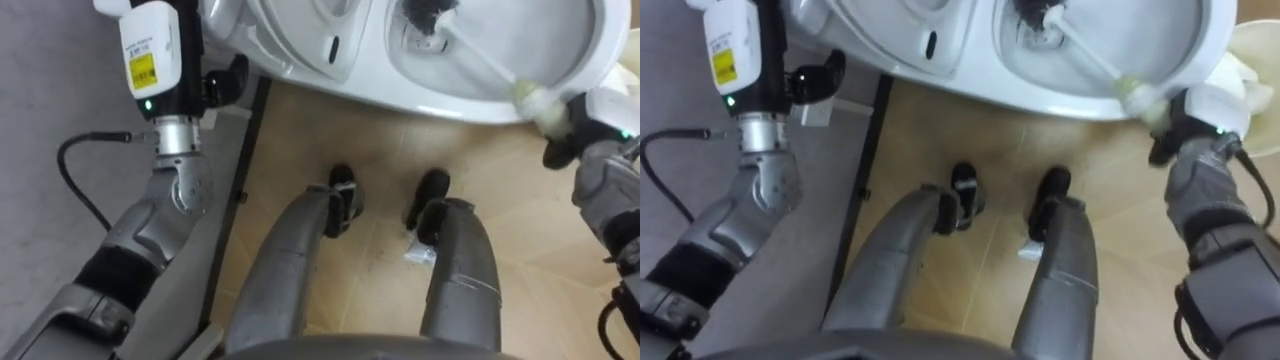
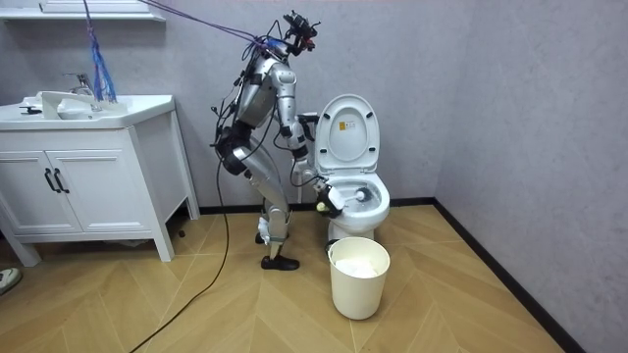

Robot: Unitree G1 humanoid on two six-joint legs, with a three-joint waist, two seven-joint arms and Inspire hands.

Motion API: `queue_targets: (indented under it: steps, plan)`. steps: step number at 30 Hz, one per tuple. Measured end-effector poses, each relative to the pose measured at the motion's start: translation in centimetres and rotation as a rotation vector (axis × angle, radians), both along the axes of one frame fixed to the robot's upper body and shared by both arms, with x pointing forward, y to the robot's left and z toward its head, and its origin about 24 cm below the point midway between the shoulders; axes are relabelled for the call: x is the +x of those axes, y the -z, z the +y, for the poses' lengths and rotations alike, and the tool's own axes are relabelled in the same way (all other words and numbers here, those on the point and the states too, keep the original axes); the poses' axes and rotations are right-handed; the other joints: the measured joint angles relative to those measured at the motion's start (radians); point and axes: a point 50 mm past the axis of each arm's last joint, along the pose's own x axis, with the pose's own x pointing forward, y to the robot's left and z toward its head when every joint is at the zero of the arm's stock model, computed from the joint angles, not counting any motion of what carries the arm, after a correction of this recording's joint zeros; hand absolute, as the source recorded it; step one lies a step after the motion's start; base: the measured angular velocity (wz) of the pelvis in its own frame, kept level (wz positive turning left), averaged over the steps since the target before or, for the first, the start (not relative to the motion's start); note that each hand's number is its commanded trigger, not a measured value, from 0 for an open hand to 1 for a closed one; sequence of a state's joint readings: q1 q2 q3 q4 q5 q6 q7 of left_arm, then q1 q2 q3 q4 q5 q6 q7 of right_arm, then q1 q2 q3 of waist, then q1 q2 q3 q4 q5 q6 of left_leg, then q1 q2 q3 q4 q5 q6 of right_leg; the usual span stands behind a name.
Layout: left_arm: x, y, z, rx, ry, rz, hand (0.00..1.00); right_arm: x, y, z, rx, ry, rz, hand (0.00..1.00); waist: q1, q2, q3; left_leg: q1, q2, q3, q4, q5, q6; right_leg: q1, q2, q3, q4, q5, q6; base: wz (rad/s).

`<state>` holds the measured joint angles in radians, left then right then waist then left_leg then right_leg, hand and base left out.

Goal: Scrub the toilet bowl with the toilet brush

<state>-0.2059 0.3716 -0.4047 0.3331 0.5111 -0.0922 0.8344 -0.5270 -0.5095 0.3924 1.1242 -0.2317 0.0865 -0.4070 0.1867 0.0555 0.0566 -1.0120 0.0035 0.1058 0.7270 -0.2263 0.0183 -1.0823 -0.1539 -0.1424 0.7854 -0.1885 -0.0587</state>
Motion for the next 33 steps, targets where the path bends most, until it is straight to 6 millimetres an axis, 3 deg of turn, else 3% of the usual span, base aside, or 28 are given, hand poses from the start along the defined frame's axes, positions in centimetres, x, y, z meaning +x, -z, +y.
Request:
queue_targets:
  steps: [7,8,9,11,15,20,23,33]
  plan:
    - [0.1,0.0,1.3,0.013,-0.075,-0.018,0.0,0.5,-0.8,-0.1,-0.14,-0.075,0.019,1.0,-0.044,-0.007,0.0042,-0.008,0.009,-0.007,0.021,-0.002,-0.005,-0.004,-0.001,-0.01,0.017,-0.012,-0.003,0.01]
    - [0.1,0.1,1.2,0.016,-0.078,-0.014,0.0,0.5,-0.8,0.0,-0.158,-0.088,0.026,1.0,-0.044,-0.007,0.0037,-0.008,0.011,-0.008,0.026,-0.003,-0.007,-0.002,0.003,-0.01,0.017,-0.011,-0.004,-0.11]
    - [0.1,0.1,1.3,0.021,-0.085,-0.01,0.0,0.5,-0.6,0.3,-0.198,-0.124,0.052,1.0,-0.042,0.003,-0.0026,-0.009,0.018,-0.011,0.037,-0.008,-0.012,0.004,0.008,-0.016,0.016,-0.009,-0.007,-0.1]
    - [0.1,0.2,1.2,0.025,-0.078,-0.002,0.0,0.4,-0.1,0.7,-0.304,-0.206,0.118,1.0,-0.04,0.004,-0.0032,-0.005,0.022,-0.013,0.038,-0.008,-0.012,0.012,0.009,-0.025,0.01,-0.005,-0.013,-0.04]
    - [0.3,0.3,0.9,0.033,-0.059,0.026,0.0,-0.4,0.7,0.9,-0.503,-0.324,0.239,1.0,-0.015,0.01,-0.0063,0.007,0.021,-0.013,0.036,-0.009,-0.011,0.025,0.005,-0.03,0.008,-0.002,-0.017,0.0]
    - [0.4,1.0,0.2,0.053,-0.015,0.101,0.0,-1.1,1.3,0.4,-0.586,-0.332,0.336,1.0,0.016,0.04,-0.0066,0.046,0.031,-0.03,0.02,-0.011,-0.014,0.085,0.024,-0.053,-0.036,0.001,-0.01,-0.02]
    - [0.3,1.4,-0.2,0.065,-0.013,0.131,0.0,-1.4,1.1,-0.2,-0.623,-0.337,0.372,1.0,0.026,0.061,-0.0115,0.059,0.034,-0.036,0.009,-0.012,-0.015,0.105,0.035,-0.053,-0.058,0.006,-0.005,0.0]
    - [0.4,0.7,-1.3,0.038,0.046,0.142,0.0,-2.4,-0.2,-3.2,-0.701,-0.327,0.429,1.0,0.067,0.055,-0.0085,0.062,0.026,-0.033,-0.002,-0.011,-0.013,0.1,0.015,-0.057,-0.049,-0.001,-0.017,0.03]
